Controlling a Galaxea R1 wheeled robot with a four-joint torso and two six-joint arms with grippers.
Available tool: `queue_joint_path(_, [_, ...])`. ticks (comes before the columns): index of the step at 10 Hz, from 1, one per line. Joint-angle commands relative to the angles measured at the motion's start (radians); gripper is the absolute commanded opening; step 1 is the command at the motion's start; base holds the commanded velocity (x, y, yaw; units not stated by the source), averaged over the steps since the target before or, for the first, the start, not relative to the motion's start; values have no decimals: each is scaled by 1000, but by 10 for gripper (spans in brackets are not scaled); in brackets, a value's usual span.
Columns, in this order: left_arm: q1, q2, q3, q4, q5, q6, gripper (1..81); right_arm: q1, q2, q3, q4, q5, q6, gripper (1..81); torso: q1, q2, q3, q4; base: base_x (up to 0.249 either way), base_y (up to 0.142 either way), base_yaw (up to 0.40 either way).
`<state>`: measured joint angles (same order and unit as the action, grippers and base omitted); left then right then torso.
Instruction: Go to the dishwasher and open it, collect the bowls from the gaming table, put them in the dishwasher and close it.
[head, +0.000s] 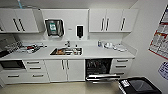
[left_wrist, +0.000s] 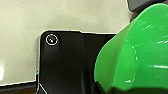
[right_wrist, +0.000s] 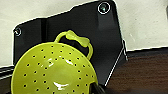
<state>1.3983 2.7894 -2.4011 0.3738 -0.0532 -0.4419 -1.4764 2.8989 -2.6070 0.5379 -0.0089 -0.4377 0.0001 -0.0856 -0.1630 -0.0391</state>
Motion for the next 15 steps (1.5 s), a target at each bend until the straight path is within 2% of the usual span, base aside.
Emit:
queue_joint_path(1, [-51, -13, 13, 10, 38, 6, 10, 47, -13, 3, -4, -71, -4, 10, 0, 0, 0, 0, 105, 0, 0])
queue_joint_path(15, [-49, -14, 14, 10, 38, 6, 10, 46, -11, 3, -4, -69, -6, 10, 0, 0, 0, 0, 128, 0, 0])
